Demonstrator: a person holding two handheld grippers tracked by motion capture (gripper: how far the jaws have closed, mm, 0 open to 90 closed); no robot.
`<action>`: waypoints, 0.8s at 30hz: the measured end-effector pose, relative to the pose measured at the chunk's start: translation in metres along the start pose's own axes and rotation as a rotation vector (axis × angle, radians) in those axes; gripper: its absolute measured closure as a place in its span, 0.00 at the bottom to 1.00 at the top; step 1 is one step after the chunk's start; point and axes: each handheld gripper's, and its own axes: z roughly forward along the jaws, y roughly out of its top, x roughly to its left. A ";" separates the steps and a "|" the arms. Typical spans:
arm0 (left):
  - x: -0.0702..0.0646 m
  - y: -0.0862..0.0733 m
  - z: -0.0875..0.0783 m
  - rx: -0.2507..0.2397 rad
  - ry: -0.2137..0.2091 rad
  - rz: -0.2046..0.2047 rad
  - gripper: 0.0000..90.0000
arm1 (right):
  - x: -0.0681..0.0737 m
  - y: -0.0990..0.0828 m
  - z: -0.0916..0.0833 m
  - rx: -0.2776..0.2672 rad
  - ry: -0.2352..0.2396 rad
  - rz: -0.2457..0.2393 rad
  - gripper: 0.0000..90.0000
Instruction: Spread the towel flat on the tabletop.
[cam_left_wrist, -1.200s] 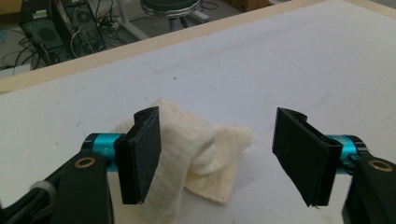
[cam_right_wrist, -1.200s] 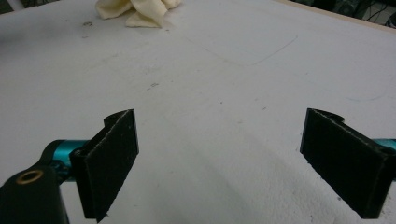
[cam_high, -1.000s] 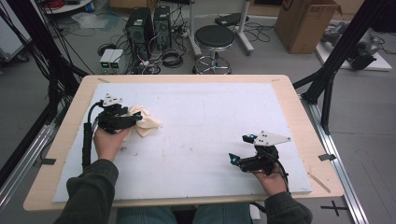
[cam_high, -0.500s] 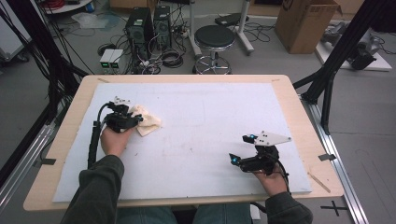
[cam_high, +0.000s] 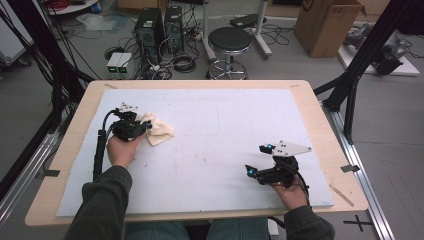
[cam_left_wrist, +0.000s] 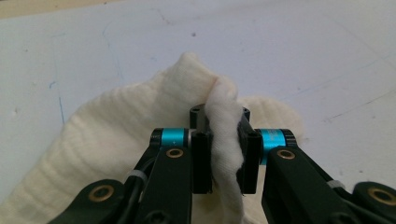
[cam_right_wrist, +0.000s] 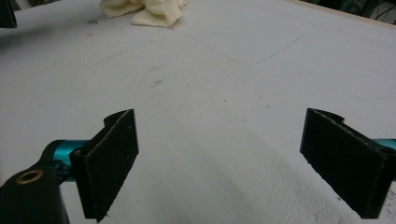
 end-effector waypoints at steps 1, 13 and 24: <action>-0.001 0.001 -0.004 -0.013 -0.012 0.002 0.89 | 0.000 0.000 0.000 -0.002 -0.002 0.000 0.12; -0.010 0.008 -0.026 -0.068 -0.097 0.017 0.90 | 0.001 0.001 0.001 -0.007 -0.004 -0.007 0.12; -0.041 0.027 -0.044 -0.109 -0.206 0.087 0.90 | 0.002 0.002 0.001 -0.009 -0.004 -0.013 0.12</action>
